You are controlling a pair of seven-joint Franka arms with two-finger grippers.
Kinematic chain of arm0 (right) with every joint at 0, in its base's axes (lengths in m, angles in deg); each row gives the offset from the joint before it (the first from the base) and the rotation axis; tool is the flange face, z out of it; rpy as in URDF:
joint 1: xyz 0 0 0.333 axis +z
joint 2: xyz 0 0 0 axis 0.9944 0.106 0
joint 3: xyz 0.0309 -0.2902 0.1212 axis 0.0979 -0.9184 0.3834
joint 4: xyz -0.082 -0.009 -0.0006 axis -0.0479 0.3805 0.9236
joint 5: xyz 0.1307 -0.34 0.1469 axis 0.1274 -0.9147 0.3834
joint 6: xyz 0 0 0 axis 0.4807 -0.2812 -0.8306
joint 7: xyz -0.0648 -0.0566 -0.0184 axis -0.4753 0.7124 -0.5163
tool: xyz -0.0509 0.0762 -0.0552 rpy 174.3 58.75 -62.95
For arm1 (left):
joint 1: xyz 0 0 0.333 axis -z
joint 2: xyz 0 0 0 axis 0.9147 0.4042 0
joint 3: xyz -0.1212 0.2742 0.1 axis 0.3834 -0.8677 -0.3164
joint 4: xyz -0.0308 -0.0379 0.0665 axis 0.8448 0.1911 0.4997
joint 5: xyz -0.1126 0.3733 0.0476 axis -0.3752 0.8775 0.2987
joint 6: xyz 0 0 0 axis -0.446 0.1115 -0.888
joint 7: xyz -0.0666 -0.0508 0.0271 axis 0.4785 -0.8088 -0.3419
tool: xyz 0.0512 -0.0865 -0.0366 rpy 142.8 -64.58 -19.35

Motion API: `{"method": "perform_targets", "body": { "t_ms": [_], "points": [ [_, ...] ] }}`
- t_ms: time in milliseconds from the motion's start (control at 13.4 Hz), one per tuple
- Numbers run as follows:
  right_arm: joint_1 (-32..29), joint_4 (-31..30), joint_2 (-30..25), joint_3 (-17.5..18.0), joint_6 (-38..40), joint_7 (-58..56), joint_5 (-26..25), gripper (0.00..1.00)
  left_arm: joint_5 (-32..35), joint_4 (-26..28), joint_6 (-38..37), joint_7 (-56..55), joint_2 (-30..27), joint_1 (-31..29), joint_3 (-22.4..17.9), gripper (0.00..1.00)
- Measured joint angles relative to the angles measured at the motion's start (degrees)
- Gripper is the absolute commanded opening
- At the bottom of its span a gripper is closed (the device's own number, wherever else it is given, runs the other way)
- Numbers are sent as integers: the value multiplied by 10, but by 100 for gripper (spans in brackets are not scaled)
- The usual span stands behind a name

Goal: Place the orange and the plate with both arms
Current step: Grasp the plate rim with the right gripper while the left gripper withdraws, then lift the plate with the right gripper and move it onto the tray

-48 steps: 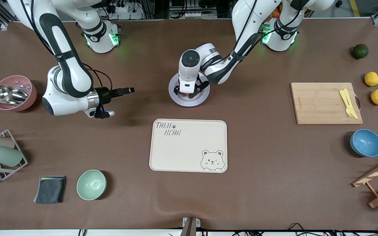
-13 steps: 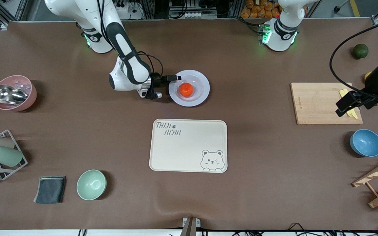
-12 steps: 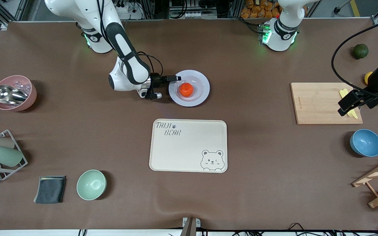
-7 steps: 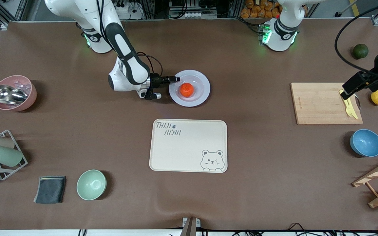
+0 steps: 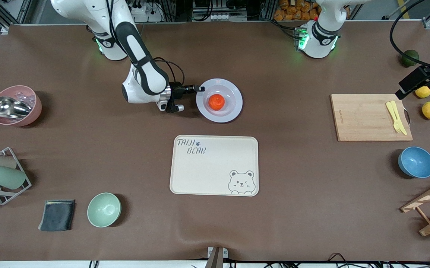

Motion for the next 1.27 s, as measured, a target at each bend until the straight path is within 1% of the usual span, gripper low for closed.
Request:
{"method": "perform_targets", "body": {
  "t_ms": [149,298,671,969,1118,1267],
  "points": [
    [0,0,-9,0,-3,0,0,0,0,0,-19,3,0,10,-17,100],
    [-1,-2,-23,0,-5,1,1,0,0,0,-26,3,0,15,-21,100],
    [-27,-17,-76,-4,-8,2,1,0,-1,1,-24,3,3,36,-7,100],
    [-63,-19,-109,-4,-6,2,1,0,-1,2,-19,3,19,45,-3,100],
    [-79,-10,-115,-5,-3,2,2,0,0,2,-19,3,21,45,-3,100],
    [-99,13,-114,-6,-3,4,5,0,15,1,-19,3,21,46,-2,100]
  ]
}}
